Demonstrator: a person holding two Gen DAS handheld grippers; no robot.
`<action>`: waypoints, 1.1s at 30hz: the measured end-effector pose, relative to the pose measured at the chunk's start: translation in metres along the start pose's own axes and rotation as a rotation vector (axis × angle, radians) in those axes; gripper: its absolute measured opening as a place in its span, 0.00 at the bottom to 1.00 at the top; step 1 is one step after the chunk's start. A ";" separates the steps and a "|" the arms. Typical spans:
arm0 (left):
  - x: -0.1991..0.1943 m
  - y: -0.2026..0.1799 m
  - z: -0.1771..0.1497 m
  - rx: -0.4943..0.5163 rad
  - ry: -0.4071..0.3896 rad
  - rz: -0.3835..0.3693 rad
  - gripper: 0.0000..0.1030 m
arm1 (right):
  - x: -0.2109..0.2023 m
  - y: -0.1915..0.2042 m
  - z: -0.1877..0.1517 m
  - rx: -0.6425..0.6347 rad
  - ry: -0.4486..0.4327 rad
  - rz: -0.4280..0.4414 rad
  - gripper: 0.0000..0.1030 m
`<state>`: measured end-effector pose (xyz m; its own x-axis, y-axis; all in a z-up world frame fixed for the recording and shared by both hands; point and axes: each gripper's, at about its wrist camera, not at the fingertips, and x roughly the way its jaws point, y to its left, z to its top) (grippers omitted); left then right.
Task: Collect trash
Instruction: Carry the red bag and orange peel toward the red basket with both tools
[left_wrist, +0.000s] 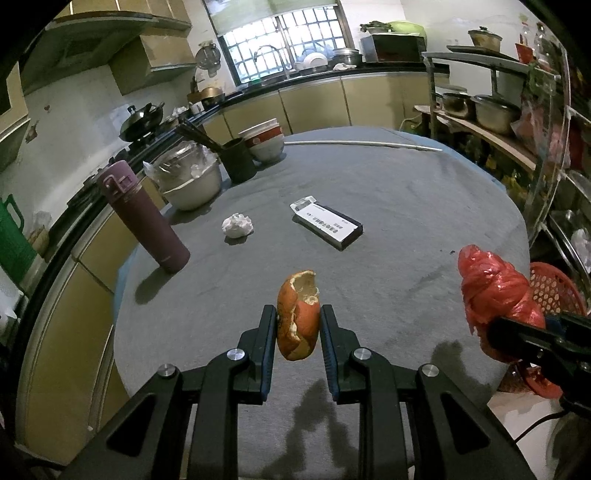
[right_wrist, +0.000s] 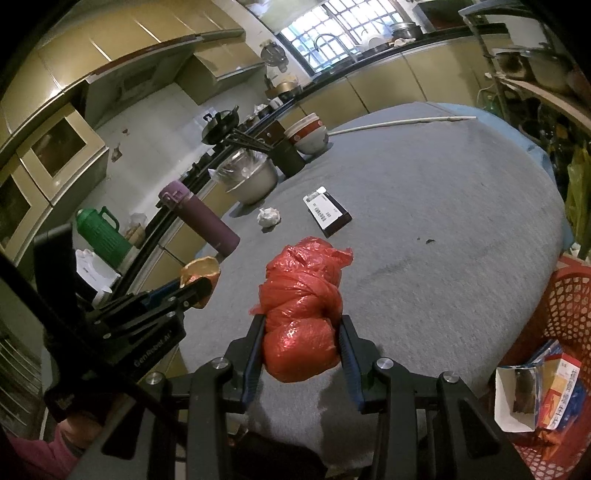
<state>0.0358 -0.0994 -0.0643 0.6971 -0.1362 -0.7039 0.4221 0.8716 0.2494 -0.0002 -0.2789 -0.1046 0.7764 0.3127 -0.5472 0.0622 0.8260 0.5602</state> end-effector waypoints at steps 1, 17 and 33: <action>0.000 -0.001 0.000 0.002 0.001 -0.002 0.24 | -0.001 0.000 0.000 0.001 0.000 0.001 0.39; -0.005 -0.021 0.000 0.043 -0.003 -0.012 0.24 | -0.011 -0.010 -0.003 0.037 -0.016 0.009 0.40; -0.010 -0.041 0.002 0.083 -0.006 -0.020 0.24 | -0.024 -0.027 -0.006 0.071 -0.035 0.017 0.40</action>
<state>0.0129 -0.1344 -0.0664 0.6916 -0.1564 -0.7052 0.4825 0.8265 0.2899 -0.0242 -0.3057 -0.1105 0.7994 0.3089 -0.5153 0.0917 0.7849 0.6128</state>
